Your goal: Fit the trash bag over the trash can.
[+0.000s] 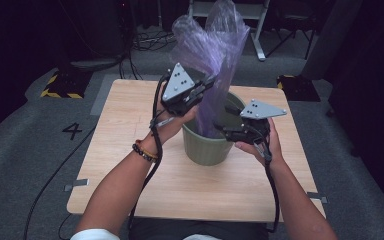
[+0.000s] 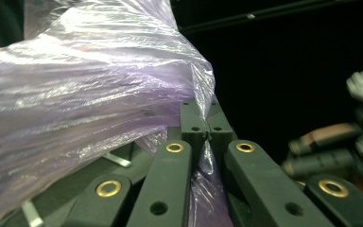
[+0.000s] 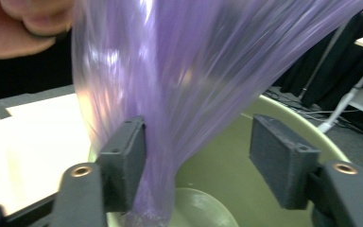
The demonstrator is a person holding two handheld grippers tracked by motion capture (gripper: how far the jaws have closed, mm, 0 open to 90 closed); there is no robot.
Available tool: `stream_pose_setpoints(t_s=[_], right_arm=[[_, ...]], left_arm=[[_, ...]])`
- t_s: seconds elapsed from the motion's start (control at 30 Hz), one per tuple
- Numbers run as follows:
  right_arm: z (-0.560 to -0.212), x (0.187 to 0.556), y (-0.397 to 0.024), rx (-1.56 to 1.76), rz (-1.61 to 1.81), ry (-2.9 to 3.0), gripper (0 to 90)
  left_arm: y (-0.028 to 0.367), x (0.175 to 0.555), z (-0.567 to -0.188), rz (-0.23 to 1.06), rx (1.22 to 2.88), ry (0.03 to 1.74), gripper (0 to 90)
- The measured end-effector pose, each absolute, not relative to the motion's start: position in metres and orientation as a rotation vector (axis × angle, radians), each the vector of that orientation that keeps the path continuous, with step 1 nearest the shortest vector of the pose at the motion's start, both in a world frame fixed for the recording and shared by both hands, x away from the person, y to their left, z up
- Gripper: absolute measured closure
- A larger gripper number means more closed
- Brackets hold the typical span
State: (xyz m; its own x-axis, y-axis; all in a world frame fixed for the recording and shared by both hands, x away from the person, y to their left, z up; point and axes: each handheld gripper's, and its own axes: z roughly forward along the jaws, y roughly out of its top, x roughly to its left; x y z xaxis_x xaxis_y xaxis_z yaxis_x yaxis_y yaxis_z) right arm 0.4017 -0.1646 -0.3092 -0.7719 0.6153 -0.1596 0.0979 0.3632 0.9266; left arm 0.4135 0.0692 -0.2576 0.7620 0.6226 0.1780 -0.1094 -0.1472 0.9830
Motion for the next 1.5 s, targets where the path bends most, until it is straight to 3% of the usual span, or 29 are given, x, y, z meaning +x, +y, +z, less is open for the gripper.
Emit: stream_pose_setpoints(t_s=[0.4, 0.83, 0.93, 1.03, 1.07, 1.1, 1.17, 1.2, 1.37, 1.5], right_arm=[[-0.301, 0.398, -0.192, 0.634, 1.562, 2.073, 28.4], [-0.3, 0.402, -0.193, 0.672, 1.657, 2.066, 25.4], [-0.3, 0.402, -0.192, 0.678, 1.635, 2.06, 36.7], [-0.301, 0.401, -0.191, 0.671, 1.606, 2.063, 57.4], [-0.301, 0.401, -0.191, 0.671, 1.606, 2.063, 57.4], [-0.303, 0.398, -0.19, 0.636, 1.592, 2.064, 71.2], [-0.303, 0.397, -0.19, 0.623, 1.592, 2.062, 75.6], [-0.304, 0.393, -0.19, 0.581, 1.595, 2.065, 85.4], [-0.303, 0.385, -0.188, 0.483, 1.578, 2.1, 89.3], [-0.303, 0.372, -0.18, 0.373, 1.511, 2.138, 89.7]], left_arm=[[0.073, 0.39, -0.315, 0.632, 1.737, 0.323, 89.3], [0.07, 0.373, -0.345, 0.64, 1.809, 0.252, 88.0], [0.068, 0.37, -0.348, 0.653, 1.831, 0.232, 87.4], [0.067, 0.367, -0.351, 0.655, 1.833, 0.233, 84.5], [0.067, 0.367, -0.351, 0.655, 1.833, 0.233, 81.9], [0.067, 0.367, -0.353, 0.663, 1.839, 0.242, 78.7], [0.068, 0.366, -0.354, 0.658, 1.835, 0.241, 75.8], [0.07, 0.365, -0.355, 0.649, 1.828, 0.251, 69.5], [0.074, 0.363, -0.353, 0.658, 1.823, 0.305, 39.5], [0.076, 0.351, -0.345, 0.652, 1.811, 0.306, 28.7]])
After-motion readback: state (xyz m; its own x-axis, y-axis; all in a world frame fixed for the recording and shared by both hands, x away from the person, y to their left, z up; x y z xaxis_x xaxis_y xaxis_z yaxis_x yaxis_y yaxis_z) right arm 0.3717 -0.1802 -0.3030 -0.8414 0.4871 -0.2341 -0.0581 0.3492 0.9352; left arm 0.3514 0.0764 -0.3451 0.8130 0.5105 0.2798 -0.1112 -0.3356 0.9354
